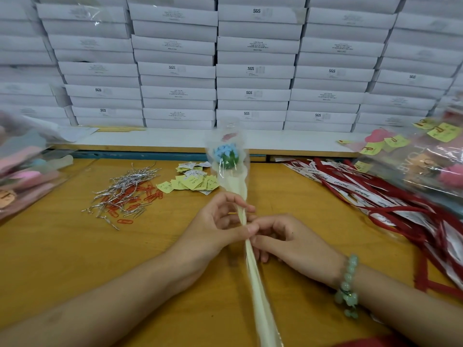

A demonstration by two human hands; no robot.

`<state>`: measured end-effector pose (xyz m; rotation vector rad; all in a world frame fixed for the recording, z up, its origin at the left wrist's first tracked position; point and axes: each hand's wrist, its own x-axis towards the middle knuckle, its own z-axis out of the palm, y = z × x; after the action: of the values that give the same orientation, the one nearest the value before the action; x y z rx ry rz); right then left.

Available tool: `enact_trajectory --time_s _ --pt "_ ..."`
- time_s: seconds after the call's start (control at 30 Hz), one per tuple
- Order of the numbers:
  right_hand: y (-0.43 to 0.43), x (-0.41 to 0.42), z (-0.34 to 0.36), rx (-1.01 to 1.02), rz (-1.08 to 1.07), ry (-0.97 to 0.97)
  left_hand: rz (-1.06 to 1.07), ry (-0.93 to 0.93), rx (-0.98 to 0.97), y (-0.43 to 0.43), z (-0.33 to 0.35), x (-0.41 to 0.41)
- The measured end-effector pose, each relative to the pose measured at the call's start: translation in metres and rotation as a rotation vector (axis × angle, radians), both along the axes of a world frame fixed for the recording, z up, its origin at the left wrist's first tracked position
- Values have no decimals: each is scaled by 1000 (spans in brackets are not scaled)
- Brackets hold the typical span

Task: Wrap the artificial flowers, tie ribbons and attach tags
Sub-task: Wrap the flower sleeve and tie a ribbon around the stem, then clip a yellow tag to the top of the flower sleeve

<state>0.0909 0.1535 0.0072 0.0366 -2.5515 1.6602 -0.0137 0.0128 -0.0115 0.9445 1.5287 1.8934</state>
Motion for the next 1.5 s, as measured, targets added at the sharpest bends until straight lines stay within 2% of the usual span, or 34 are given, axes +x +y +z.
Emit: enact_trajectory --time_s 0.17,0.4,0.5,0.63,0.73,0.8,0.87,1.03,1.13,1.27,1.43,1.5 --pt "3 1 2 18 57 -1 -11 65 -32 -1 0 0" --pt "1 4 6 111 235 13 33 7 -23 -2 0 0" --pt "1 6 6 170 341 19 52 -77 12 -2 3 -1" --pt "-1 7 6 156 499 -23 104 -130 40 -2 4 -2" --pt "6 5 6 144 574 -66 74 -83 44 -2 4 -1" --pt "10 4 7 65 591 -91 67 -43 32 -2 6 1" --pt "14 2 7 -84 506 -77 29 -73 41 -2 7 2" --pt "33 -12 -5 -390 -308 86 -84 -107 -15 -7 13 8" --pt "43 -17 -7 -455 -616 167 -151 -2 -104 -9 16 11" --pt "48 -18 -8 -430 -671 190 -235 210 -214 -10 17 16" --pt "53 -21 -6 -313 -672 154 -357 359 -294 -14 24 22" --pt "53 -24 -5 -290 -633 121 -397 352 -272 -15 23 19"
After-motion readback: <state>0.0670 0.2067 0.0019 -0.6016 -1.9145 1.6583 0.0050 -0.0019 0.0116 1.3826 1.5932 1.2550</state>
